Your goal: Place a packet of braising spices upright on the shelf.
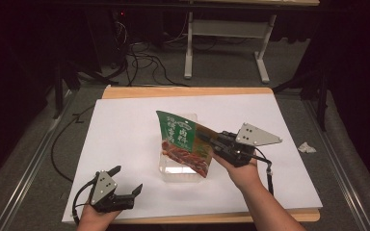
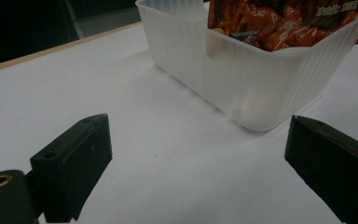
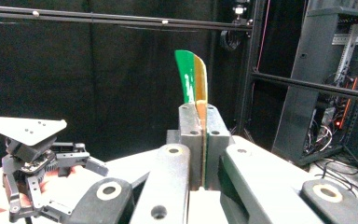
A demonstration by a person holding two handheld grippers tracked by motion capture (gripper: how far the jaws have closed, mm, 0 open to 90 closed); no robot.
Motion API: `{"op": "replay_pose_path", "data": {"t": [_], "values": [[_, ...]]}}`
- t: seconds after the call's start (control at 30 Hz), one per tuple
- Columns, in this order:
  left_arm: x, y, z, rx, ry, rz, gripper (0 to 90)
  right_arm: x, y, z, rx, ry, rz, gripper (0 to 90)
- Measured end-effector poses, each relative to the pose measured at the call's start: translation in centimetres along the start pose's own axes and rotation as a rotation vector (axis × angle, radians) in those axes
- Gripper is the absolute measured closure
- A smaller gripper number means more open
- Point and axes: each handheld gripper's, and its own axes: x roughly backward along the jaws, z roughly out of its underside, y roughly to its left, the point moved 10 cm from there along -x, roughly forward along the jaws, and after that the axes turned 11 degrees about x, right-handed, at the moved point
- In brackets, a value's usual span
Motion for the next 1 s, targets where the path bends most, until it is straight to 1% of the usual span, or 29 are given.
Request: {"op": "replay_pose_path", "data": {"t": [0.27, 0.57, 1.0], "values": [[0.0, 0.0, 0.0, 0.0, -0.001, 0.0, 7.7, -0.5, 0.2, 0.6, 0.002, 0.015, -0.002, 90.0], [0.0, 0.0, 0.0, -0.003, 0.0, -0.002, 7.7, -0.6, 0.1, 0.7, 0.005, 0.007, 0.004, 90.0], [0.0, 0.0, 0.0, 0.001, 0.001, 0.0, 7.7, -1.1, 0.2, 1.6, -0.015, 0.022, -0.006, 90.0]]}}
